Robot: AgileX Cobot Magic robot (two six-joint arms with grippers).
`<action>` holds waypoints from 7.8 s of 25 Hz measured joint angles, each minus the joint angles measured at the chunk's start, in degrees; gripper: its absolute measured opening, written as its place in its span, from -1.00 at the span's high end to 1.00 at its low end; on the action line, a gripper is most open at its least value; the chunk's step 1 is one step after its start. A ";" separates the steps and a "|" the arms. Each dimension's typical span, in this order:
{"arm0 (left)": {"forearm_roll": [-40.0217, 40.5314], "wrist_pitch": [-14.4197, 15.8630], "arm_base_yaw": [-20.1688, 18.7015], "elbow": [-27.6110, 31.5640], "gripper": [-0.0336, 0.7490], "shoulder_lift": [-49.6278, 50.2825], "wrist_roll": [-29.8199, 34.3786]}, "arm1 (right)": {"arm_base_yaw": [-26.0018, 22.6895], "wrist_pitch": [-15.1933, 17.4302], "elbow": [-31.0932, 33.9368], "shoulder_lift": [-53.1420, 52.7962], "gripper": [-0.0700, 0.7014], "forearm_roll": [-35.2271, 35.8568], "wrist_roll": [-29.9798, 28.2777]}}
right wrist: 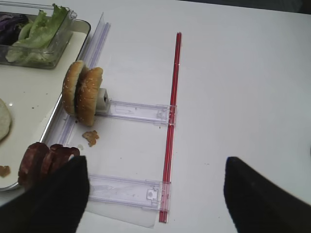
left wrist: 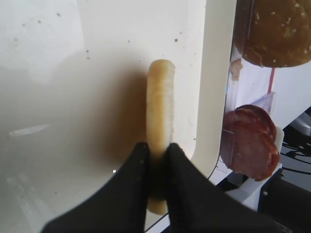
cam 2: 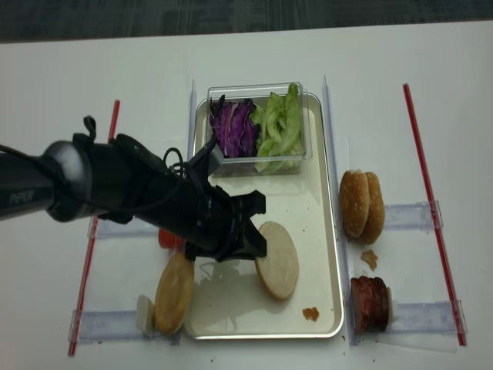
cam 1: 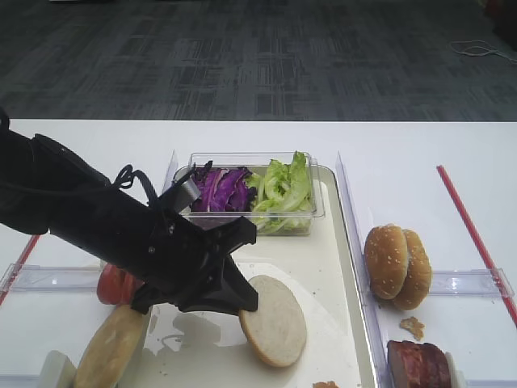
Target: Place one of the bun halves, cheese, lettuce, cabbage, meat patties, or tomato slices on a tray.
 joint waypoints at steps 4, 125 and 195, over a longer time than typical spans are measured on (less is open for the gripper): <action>0.00 0.00 0.00 0.00 0.76 0.00 0.00 | 0.00 0.00 0.00 0.00 -0.68 0.00 0.00; 73.32 26.44 24.25 -18.72 -0.42 -14.80 -34.64 | 0.00 0.00 0.00 0.00 -0.68 0.00 0.13; 73.32 28.78 24.49 3.30 -0.42 -69.62 -36.10 | 0.00 0.00 0.00 0.00 -0.68 0.00 0.02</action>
